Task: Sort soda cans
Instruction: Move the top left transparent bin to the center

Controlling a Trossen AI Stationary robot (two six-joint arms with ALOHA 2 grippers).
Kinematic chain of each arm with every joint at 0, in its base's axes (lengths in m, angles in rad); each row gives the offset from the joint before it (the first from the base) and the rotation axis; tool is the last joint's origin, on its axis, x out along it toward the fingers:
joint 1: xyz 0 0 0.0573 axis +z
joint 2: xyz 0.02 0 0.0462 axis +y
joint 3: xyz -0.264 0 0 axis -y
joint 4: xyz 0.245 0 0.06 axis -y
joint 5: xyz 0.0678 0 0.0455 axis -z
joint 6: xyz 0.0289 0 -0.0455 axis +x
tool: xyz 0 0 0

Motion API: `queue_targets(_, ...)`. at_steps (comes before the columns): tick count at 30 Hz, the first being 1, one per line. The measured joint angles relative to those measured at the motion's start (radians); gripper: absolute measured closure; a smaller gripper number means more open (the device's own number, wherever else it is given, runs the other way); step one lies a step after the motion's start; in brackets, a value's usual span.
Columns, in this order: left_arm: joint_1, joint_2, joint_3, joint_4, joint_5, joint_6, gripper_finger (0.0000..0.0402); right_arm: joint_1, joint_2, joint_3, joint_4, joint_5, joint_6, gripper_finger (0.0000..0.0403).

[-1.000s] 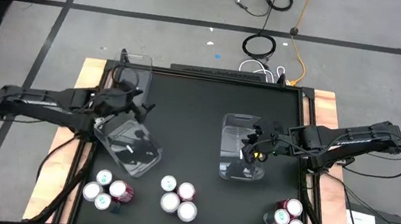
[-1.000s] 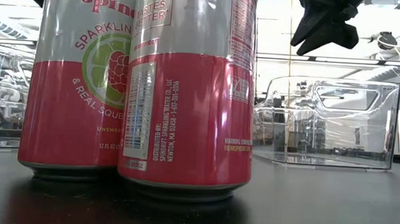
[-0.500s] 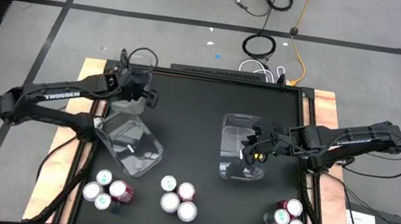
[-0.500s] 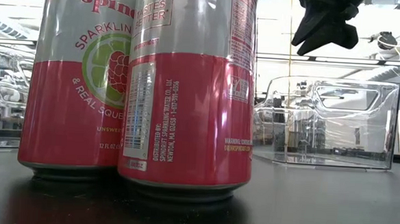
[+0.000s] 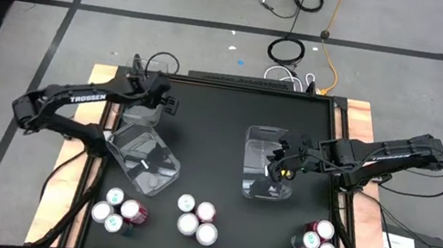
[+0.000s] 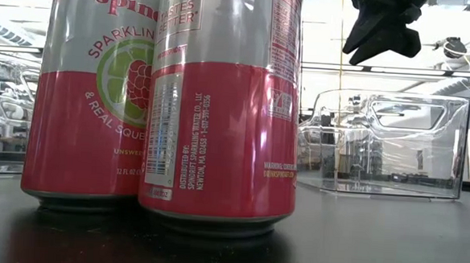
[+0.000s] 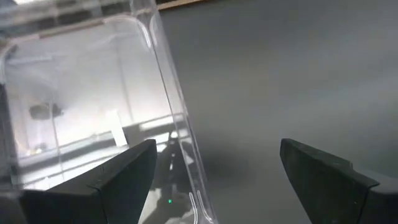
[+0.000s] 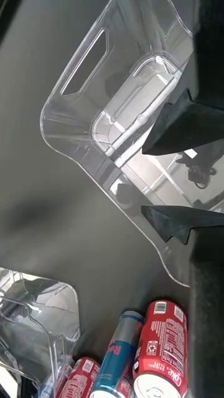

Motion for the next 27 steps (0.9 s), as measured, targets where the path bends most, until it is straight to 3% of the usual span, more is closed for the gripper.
queue_targets(4, 0.014, 0.043, 0.0, 0.018, 0.012, -0.007, 0.0061, 0.0, 0.0, 0.0, 0.0, 0.0, 0.0, 0.0271)
queue_targets(7, 0.015, 0.067, 0.0, 0.036, 0.013, -0.026, 0.0089, 0.0, 0.0, 0.0, 0.0, 0.0, 0.0, 0.0271)
queue_targets(12, 0.026, 0.079, 0.0, 0.04, 0.012, -0.051, 0.0168, 0.0, 0.0, 0.0, 0.0, 0.0, -0.003, 0.0271)
queue_targets(23, 0.046, 0.078, 0.0, 0.037, -0.009, -0.037, 0.0379, 0.0, 0.0, 0.0, 0.0, 0.0, -0.009, 0.0271)
queue_targets(27, 0.045, 0.077, 0.0, 0.037, -0.023, -0.032, 0.0387, 0.0, 0.0, 0.0, 0.0, 0.0, -0.011, 0.0271)
